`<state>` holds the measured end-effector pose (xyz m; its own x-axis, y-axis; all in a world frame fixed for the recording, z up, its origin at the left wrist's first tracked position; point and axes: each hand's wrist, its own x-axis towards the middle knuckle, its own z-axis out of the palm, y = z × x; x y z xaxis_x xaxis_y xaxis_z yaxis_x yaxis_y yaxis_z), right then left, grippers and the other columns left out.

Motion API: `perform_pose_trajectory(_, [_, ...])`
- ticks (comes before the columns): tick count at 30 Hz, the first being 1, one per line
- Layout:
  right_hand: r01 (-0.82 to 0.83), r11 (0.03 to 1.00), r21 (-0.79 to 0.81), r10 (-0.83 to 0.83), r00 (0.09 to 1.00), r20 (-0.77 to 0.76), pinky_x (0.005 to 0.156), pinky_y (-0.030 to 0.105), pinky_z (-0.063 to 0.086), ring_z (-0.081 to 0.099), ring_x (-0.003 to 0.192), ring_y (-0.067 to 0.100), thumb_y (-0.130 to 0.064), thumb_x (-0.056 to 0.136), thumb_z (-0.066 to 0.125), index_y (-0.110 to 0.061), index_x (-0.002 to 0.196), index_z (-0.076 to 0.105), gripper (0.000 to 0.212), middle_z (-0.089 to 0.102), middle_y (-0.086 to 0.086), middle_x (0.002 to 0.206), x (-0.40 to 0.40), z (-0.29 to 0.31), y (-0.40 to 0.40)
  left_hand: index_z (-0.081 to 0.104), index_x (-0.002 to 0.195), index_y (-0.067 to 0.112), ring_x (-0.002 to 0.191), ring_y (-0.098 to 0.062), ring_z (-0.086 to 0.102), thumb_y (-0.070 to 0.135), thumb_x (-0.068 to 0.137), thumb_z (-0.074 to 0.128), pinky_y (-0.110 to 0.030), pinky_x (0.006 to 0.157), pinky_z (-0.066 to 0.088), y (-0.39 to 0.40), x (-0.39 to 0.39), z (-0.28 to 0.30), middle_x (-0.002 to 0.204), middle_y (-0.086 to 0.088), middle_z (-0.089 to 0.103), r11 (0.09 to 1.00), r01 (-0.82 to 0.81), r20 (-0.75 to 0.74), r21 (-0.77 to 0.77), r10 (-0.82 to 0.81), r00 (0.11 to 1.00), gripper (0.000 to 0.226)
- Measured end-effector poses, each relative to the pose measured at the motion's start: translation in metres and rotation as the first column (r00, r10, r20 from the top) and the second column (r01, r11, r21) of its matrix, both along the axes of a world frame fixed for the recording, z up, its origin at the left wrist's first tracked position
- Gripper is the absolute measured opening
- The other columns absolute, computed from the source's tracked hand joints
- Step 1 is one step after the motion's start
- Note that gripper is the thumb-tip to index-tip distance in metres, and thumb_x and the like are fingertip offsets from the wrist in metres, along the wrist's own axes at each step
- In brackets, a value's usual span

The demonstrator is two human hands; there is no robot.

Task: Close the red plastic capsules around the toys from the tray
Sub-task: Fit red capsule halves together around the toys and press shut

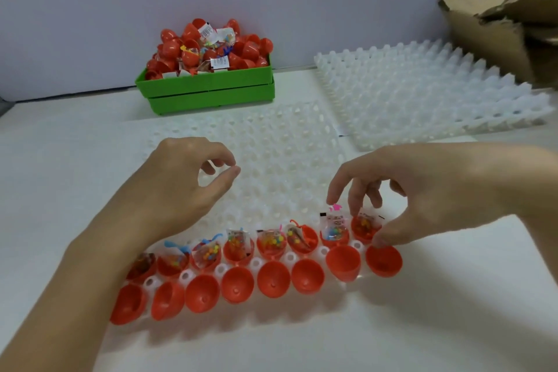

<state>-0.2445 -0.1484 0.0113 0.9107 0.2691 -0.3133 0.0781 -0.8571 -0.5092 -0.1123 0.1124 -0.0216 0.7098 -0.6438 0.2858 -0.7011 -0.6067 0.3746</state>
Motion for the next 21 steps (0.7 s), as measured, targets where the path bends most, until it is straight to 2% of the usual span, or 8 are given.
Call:
perform_pose_trajectory(4, [0.03, 0.999, -0.009, -0.03, 0.999, 0.031, 0.07, 0.021, 0.048, 0.051, 0.095, -0.014, -0.048, 0.062, 0.074, -0.065, 0.108, 0.049, 0.056, 0.059, -0.037, 0.101, -0.002, 0.001, 0.002, 0.072, 0.096, 0.025, 0.082, 0.001, 0.061, 0.043, 0.086, 0.055, -0.037, 0.078, 0.056, 0.0, -0.002, 0.003, 0.089, 0.011, 0.068, 1.0, -0.009, -0.026, 0.007, 0.009, 1.0, 0.026])
perform_pose_trajectory(8, [0.052, 0.998, 0.023, -0.054, 0.994, 0.098, 0.075, 0.029, 0.055, 0.057, 0.096, -0.008, -0.056, 0.053, 0.065, -0.061, 0.11, 0.052, 0.059, 0.061, -0.031, 0.104, -0.003, 0.007, -0.004, 0.072, 0.099, 0.025, 0.087, -0.001, 0.061, 0.044, 0.086, 0.055, -0.033, 0.083, 0.053, -0.001, -0.004, 0.003, 0.092, 0.011, 0.068, 1.0, -0.022, -0.038, -0.001, 0.022, 0.999, 0.028])
perform_pose_trajectory(11, [0.099, 0.976, 0.191, -0.125, 0.984, 0.129, 0.075, 0.034, 0.061, 0.069, 0.088, 0.0, -0.052, 0.055, 0.069, -0.054, 0.108, 0.059, 0.054, 0.065, -0.022, 0.099, -0.001, 0.01, -0.01, 0.072, 0.102, 0.024, 0.1, -0.008, 0.06, 0.037, 0.089, 0.061, -0.025, 0.092, 0.042, -0.004, -0.008, 0.004, 0.101, 0.01, 0.069, 0.998, -0.028, 0.031, -0.048, 0.03, 0.999, 0.021])
perform_pose_trajectory(14, [0.151, 0.925, 0.349, -0.253, 0.929, 0.27, 0.075, 0.033, 0.062, 0.073, 0.08, 0.01, -0.043, 0.062, 0.071, -0.04, 0.1, 0.065, 0.038, 0.07, -0.01, 0.091, 0.008, 0.0, -0.003, 0.07, 0.104, 0.027, 0.103, -0.001, 0.06, 0.039, 0.09, 0.065, -0.02, 0.095, 0.043, -0.012, -0.02, 0.01, 0.103, 0.017, 0.068, 0.985, 0.038, 0.057, -0.169, -0.028, 0.998, 0.019])
perform_pose_trajectory(16, [0.166, 0.898, 0.409, -0.325, 0.875, 0.359, 0.071, 0.031, 0.061, 0.073, 0.074, 0.013, -0.036, 0.065, 0.073, -0.033, 0.096, 0.066, 0.032, 0.071, -0.002, 0.084, 0.015, -0.01, 0.012, 0.069, 0.108, 0.031, 0.102, 0.004, 0.062, 0.049, 0.084, 0.067, -0.014, 0.092, 0.045, -0.016, -0.03, 0.014, 0.102, 0.021, 0.069, 0.96, 0.133, -0.013, -0.245, -0.141, 0.99, 0.03])
perform_pose_trajectory(19, [0.208, 0.878, 0.431, -0.396, 0.822, 0.409, 0.066, 0.03, 0.06, 0.071, 0.072, 0.009, -0.036, 0.065, 0.075, -0.031, 0.095, 0.067, 0.031, 0.072, -0.004, 0.08, 0.022, -0.022, 0.033, 0.062, 0.115, 0.035, 0.098, 0.001, 0.065, 0.063, 0.067, 0.074, -0.013, 0.085, 0.049, -0.024, -0.044, 0.014, 0.098, 0.019, 0.069, 0.938, 0.224, -0.138, -0.265, -0.267, 0.954, 0.056])
perform_pose_trajectory(21, [0.23, 0.867, 0.441, -0.428, 0.798, 0.425, 0.064, 0.028, 0.059, 0.07, 0.069, 0.006, -0.036, 0.066, 0.076, -0.03, 0.092, 0.068, 0.028, 0.071, -0.007, 0.076, 0.025, -0.029, 0.042, 0.059, 0.115, 0.033, 0.093, -0.003, 0.066, 0.057, 0.061, 0.083, -0.018, 0.082, 0.052, -0.03, -0.048, 0.011, 0.095, 0.016, 0.069, 0.933, 0.229, -0.154, -0.277, -0.279, 0.948, 0.064])
